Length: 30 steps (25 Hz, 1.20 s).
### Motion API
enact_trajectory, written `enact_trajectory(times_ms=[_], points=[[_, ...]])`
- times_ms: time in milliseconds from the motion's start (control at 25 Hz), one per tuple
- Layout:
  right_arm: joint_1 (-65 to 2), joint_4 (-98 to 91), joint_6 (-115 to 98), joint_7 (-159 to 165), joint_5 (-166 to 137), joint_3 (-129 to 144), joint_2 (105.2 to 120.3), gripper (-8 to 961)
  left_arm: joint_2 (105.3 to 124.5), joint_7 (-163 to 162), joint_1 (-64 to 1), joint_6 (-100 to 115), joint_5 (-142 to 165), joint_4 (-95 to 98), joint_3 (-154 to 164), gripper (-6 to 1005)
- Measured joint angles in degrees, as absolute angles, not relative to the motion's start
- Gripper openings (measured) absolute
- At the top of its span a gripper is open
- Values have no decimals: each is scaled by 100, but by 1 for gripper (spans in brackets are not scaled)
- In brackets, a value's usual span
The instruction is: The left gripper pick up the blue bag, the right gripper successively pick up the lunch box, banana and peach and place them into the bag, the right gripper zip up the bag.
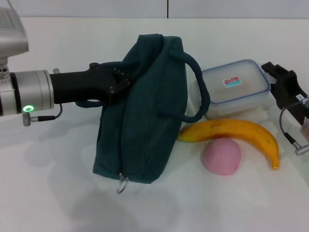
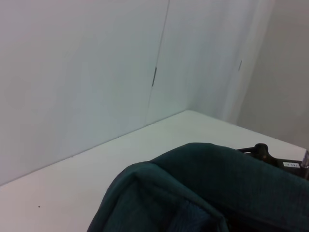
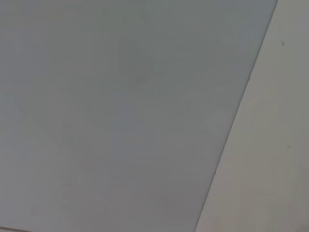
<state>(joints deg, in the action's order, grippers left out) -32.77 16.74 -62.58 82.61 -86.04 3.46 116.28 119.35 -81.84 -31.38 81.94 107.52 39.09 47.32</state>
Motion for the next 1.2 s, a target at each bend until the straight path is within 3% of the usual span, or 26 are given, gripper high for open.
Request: enact_trajectory(times_ms=[480,1200], points=[[-3249,1652,-6281,7997,-8598,355,11628,105,11941,-8052,-3137,8200,10686,3828,4747,43],[-3050,1617,-7133,6280,-8706,369,11628,100,11971,-7250,-2823,8730,9578,3218,4731,42]])
